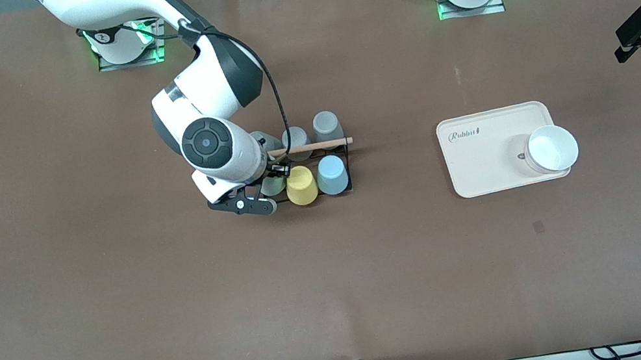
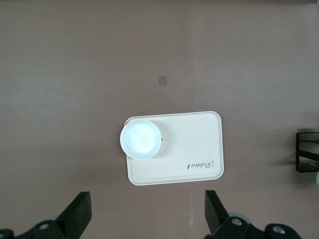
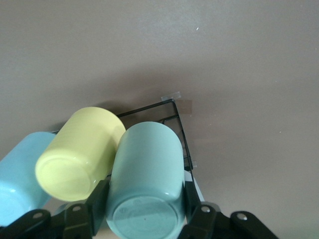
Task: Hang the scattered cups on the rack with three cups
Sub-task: 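Carry the teal cup with the right gripper and hang it on the rack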
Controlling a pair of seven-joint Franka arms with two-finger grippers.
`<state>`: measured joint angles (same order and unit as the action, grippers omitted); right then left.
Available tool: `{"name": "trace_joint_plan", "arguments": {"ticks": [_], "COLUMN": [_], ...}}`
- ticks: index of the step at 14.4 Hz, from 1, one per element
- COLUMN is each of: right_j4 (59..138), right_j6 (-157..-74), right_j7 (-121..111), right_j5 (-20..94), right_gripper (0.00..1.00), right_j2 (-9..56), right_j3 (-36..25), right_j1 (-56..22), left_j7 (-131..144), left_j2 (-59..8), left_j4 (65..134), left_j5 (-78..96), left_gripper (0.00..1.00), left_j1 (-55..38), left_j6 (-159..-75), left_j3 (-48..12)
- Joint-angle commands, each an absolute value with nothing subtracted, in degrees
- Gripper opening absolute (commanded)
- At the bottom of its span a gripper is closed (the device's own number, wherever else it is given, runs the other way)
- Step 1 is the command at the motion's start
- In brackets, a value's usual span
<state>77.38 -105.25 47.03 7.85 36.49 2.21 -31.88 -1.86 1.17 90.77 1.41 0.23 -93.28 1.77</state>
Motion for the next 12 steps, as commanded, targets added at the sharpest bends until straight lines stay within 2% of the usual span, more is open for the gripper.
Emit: {"name": "trace_joint_plan", "arguments": {"ticks": [1,7,8,9,12], "right_j4": [75.76,75.85,75.85,75.85,74.1], "right_j6": [-104.68,-105.91,-105.91,-105.91,-104.86], "right_j7": [48.16,48.08,48.08,48.25,47.99], "right_j5": [8.53,8.53,8.61,8.7,8.7], "right_gripper": [0.29,0.31,0.55,1.0,1.0], "right_j2": [38.32,39.2,39.2,39.11,38.15], "right_j3": [1.93,1.76,1.76,1.67,1.49], "right_j1": [-31.99,-31.99,-31.91,-31.9,-30.86], "left_j7": [-1.93,-2.11,-2.11,-2.11,-2.02], "left_j2": [0.26,0.26,0.26,0.26,0.26], "left_j4": [88.59,88.51,88.51,88.51,88.42], "left_j5": [2.46,2.46,2.46,2.46,2.55], "left_gripper": [1.0,1.0,1.0,1.0,1.0], "left_j1": [0.09,0.09,0.09,0.09,0.0], "left_j6": [-92.11,-92.2,-92.2,-92.2,-92.29], "left_j3": [2.02,1.84,1.93,1.93,1.85]}}
